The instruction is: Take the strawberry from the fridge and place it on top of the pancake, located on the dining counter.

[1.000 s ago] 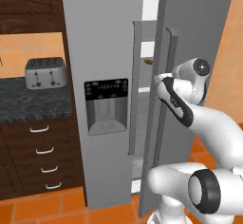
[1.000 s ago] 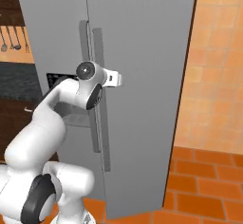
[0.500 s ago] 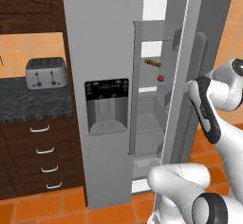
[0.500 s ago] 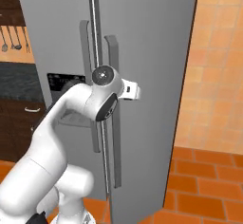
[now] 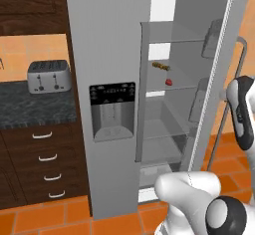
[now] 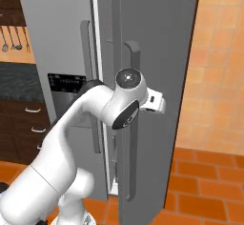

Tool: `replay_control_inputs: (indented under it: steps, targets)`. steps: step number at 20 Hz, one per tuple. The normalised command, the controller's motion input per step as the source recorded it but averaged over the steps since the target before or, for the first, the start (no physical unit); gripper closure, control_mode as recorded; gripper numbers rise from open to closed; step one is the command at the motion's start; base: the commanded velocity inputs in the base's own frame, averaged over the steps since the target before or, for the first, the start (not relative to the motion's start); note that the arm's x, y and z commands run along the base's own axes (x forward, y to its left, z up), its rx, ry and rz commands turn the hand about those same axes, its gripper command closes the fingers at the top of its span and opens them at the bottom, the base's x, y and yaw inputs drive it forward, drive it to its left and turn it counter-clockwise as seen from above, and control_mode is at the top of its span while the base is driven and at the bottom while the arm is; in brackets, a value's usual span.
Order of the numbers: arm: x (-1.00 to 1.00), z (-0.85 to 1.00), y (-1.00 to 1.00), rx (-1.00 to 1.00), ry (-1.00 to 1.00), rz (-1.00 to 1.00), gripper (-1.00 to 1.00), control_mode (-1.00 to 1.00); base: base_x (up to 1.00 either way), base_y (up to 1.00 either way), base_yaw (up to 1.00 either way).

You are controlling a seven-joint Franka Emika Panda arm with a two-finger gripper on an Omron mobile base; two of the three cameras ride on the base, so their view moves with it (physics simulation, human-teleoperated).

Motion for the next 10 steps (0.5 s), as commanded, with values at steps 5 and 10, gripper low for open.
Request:
replay_control_inputs:
  steps: [5,10]
  targets:
    - [-0.81,0.01,-0.69,0.06,-0.02,-0.11,-1.0,-1.0,0.0,0.0,0.0]
    - [-1.0,0.2,0.64,-0.17,-0.16,-0.01,-1.0,-1.0,0.0,0.0,0.0]
